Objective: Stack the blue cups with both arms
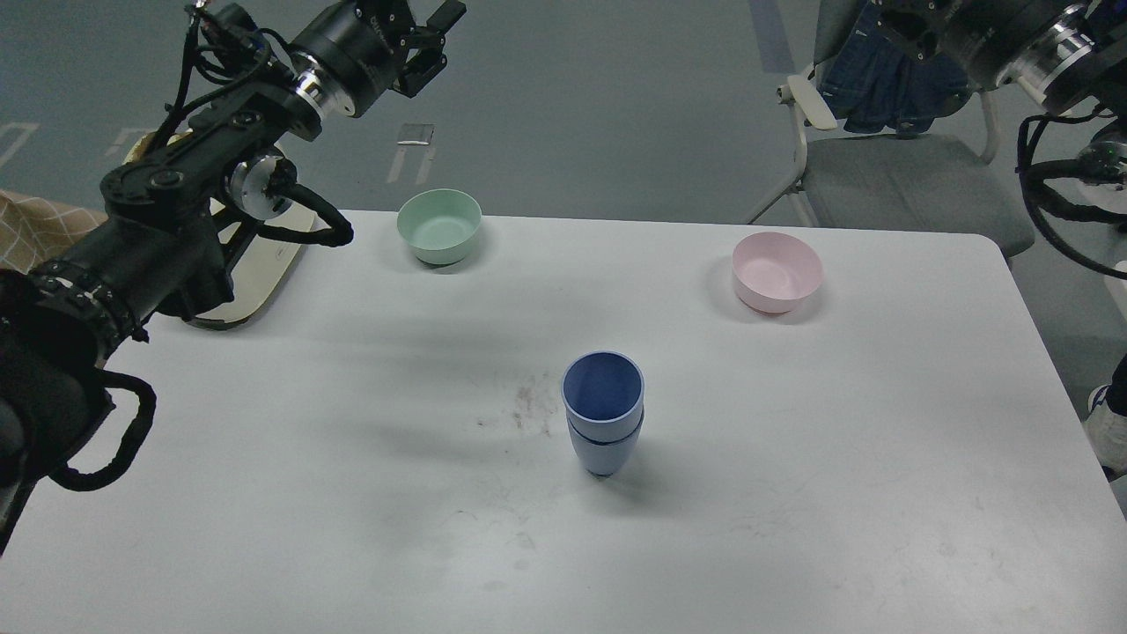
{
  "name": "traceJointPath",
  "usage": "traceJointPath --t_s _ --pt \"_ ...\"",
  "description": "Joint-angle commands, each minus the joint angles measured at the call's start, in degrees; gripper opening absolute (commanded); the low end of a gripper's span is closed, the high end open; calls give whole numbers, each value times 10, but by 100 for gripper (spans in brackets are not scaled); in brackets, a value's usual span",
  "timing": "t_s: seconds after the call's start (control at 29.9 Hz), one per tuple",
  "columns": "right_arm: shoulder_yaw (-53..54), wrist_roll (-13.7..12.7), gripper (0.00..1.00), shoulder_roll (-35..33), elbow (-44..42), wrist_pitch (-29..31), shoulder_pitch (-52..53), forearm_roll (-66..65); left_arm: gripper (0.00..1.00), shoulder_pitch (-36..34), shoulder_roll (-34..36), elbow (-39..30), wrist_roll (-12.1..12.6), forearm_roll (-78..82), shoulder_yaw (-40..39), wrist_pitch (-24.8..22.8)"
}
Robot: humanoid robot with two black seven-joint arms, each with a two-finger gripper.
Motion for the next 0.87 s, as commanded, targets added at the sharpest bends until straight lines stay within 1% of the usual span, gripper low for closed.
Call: traceJointPath --t_s 0.0,0.1,0.17,0.2,0.3,0.43,0.57,0.84 --pt "89 1 96 63 -69 1 -51 7 98 39 -34 0 0 -6 -65 1" --pt "154 3 97 109 -106 4 -83 7 98 77 -45 0 0 -6 -102 -1" --pt "174 4 97 123 -112 4 -93 7 98 92 -47 0 0 -6 -105 -3" --pt "186 4 100 135 -114 5 -104 6 98 101 -47 0 0 -6 -105 -9" --pt "193 11 100 151 -114 5 -119 6 98 109 -47 -1 0 -7 -105 -10" --pt "194 21 100 162 -114 5 -134 6 98 118 -48 -1 0 -7 -106 -26" --pt "197 21 100 167 -114 5 -156 6 98 128 -49 0 0 -6 -99 -46" --pt "197 21 100 169 -110 5 -170 6 98 133 -49 0 0 4 -91 -45"
